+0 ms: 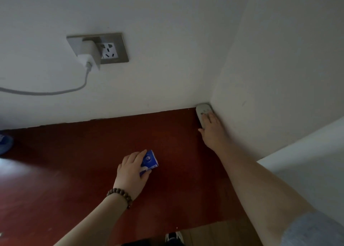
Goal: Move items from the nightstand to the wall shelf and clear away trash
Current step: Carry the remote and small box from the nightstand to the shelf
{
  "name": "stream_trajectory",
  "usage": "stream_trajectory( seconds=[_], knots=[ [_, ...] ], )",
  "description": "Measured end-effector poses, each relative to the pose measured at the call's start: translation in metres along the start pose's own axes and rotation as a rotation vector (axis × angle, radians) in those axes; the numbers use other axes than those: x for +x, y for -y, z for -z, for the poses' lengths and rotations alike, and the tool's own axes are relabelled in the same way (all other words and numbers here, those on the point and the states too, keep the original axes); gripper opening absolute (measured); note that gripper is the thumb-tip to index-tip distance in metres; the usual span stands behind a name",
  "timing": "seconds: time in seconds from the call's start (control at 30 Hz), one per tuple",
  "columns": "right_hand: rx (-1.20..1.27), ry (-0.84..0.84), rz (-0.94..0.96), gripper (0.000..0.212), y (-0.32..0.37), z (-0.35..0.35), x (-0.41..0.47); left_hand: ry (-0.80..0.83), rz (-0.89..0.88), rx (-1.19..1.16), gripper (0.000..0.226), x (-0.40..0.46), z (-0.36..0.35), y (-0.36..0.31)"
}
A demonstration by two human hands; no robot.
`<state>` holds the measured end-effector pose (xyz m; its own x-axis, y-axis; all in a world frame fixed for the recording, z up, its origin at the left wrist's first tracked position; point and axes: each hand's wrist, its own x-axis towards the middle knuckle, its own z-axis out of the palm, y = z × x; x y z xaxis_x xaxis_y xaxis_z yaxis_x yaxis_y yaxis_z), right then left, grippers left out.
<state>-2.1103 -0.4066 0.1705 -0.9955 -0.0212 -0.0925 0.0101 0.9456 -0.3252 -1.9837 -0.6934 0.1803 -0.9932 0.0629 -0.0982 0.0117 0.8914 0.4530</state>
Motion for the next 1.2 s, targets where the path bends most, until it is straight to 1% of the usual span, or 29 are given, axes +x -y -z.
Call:
stream_trajectory(
  seconds=[0.1,0.17,0.2,0.27,0.37,0.4,0.43,0.5,0.57,0.6,0.63,0.73,0.77,0.8,0.9,0.97,1.03,1.1,1.17,1.2],
  knots=[
    [0.114,-0.015,0.116,0.060,-0.007,0.003,-0.010,-0.012,0.016,-0.018,0.065,0.001,0.005,0.003],
    [0.194,0.063,0.240,0.064,-0.009,0.004,-0.018,-0.011,0.017,-0.024,0.065,0.002,0.008,0.005],
    [0.191,0.112,0.306,0.067,-0.009,0.004,-0.022,-0.008,0.016,-0.026,0.065,0.003,0.009,0.006],
    [0.063,0.167,0.368,0.076,-0.006,0.003,-0.023,-0.005,0.015,-0.034,0.065,0.005,0.009,0.006],
    [-0.191,0.161,0.280,0.085,0.009,0.000,-0.016,-0.001,0.016,-0.043,0.065,0.009,0.010,0.005],
    [-0.259,0.162,0.269,0.085,0.014,-0.001,-0.013,0.002,0.014,-0.042,0.065,0.009,0.010,0.006],
    [-0.304,0.160,0.292,0.082,0.018,-0.002,-0.011,0.004,0.013,-0.042,0.065,0.010,0.010,0.006],
    [-0.319,0.187,0.394,0.077,0.018,0.002,-0.006,0.012,0.010,-0.046,0.065,0.010,0.011,0.008],
    [-0.370,0.223,0.489,0.078,0.009,0.009,-0.003,0.020,0.008,-0.044,0.066,0.010,0.012,0.010],
    [-0.406,0.244,0.487,0.080,0.005,0.011,-0.003,0.020,0.010,-0.041,0.066,0.010,0.013,0.011],
    [-0.406,0.273,0.443,0.084,0.001,0.011,-0.005,0.017,0.014,-0.040,0.066,0.010,0.013,0.012],
    [-0.206,0.355,0.275,0.103,0.005,0.003,-0.021,0.013,0.032,-0.054,0.065,0.009,0.014,0.014],
    [-0.151,0.341,0.237,0.107,0.011,-0.004,-0.028,0.016,0.032,-0.057,0.065,0.009,0.013,0.014],
    [-0.124,0.293,0.193,0.107,0.018,-0.011,-0.032,0.020,0.030,-0.057,0.065,0.009,0.012,0.013],
    [-0.115,0.096,0.042,0.104,0.042,-0.029,-0.037,0.030,0.018,-0.059,0.065,0.011,0.009,0.010],
    [-0.077,-0.002,0.003,0.094,0.052,-0.034,-0.034,0.032,0.004,-0.062,0.065,0.012,0.007,0.007],
    [-0.034,-0.062,0.040,0.082,0.051,-0.033,-0.028,0.033,-0.008,-0.067,0.065,0.014,0.006,0.004],
    [-0.025,-0.083,0.145,0.068,0.043,-0.028,-0.023,0.038,-0.014,-0.070,0.064,0.014,0.005,0.001],
    [-0.001,-0.061,0.231,0.058,0.034,-0.027,-0.023,0.038,-0.015,-0.077,0.065,0.014,0.004,0.001],
    [0.006,-0.040,0.251,0.057,0.031,-0.028,-0.026,0.035,-0.017,-0.081,0.065,0.015,0.004,0.001]
  ],
)
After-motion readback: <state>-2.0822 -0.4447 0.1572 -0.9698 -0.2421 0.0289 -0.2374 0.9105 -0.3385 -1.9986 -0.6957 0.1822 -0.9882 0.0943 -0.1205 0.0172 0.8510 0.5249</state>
